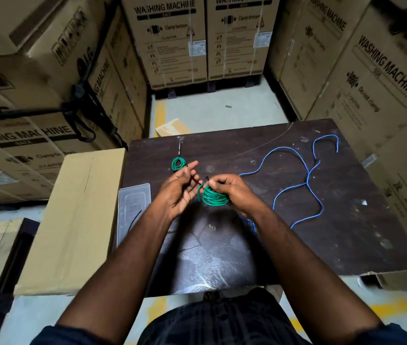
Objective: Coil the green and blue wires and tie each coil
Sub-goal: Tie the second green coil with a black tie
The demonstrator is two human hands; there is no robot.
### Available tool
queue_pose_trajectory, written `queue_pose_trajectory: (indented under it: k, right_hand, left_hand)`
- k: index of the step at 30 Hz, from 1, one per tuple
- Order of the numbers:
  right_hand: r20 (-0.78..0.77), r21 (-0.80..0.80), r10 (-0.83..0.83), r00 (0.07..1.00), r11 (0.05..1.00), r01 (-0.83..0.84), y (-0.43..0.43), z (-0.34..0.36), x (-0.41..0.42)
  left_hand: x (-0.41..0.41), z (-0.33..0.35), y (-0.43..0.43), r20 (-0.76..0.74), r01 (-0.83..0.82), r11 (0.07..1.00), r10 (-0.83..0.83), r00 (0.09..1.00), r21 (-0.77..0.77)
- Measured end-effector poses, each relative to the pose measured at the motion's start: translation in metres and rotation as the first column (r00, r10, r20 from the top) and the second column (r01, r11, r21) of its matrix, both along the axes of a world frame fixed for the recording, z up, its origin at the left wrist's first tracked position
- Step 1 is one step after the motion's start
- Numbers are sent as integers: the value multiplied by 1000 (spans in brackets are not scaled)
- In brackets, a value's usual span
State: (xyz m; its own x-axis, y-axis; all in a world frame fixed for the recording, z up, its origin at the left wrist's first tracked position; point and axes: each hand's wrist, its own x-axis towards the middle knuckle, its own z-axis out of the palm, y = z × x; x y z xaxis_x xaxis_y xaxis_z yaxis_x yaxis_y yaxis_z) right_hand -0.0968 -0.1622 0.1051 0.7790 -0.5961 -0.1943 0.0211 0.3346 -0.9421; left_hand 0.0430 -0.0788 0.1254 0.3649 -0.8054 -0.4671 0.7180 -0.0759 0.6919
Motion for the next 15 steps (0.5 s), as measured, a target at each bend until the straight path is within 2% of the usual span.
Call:
queue_pose_trajectory:
  k: [9,15]
  right_hand:
    - [-75,-150,-8,997,989,-4,2,9,4]
    - [-37,-192,-10,999,981,3,5,13,7]
  left_hand:
    - [5,2,4,-27,-87,996,88,996,25]
    - [6,7,8,115,-30,999,27,993,24]
